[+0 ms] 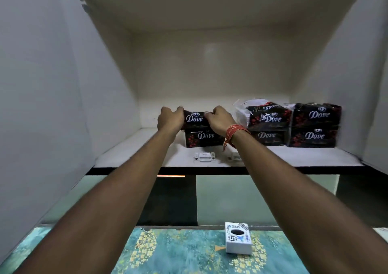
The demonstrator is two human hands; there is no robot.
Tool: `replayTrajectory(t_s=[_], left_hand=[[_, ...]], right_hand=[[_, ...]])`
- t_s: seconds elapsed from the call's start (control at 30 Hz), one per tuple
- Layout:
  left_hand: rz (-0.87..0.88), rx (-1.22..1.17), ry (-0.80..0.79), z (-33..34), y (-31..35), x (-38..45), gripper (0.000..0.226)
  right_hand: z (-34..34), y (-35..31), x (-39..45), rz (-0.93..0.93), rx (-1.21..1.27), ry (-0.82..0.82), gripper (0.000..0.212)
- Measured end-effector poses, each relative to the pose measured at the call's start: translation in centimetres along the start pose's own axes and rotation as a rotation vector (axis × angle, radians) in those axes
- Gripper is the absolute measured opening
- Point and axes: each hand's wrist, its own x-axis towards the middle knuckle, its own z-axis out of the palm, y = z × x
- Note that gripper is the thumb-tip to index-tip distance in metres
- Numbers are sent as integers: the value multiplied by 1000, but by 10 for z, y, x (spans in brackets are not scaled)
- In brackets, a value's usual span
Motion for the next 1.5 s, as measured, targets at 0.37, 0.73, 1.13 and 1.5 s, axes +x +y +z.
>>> replayTrajectory(t_s=[0.37, 0.73, 1.13, 1.5], left_hand=[[222, -501, 141, 4, -10, -33, 25], [123, -1275, 167, -13, -125, -171, 66], [-864, -1091, -139, 59, -309, -218, 38], [-1133, -734, 47, 116, -406, -202, 33]], right_hand=[[23, -2, -18, -76, 656, 462, 17], [51, 59, -198, -430, 1003, 571, 38], [152, 240, -298, 81, 498, 136, 34], [134, 279, -213, -32, 158, 93, 18]])
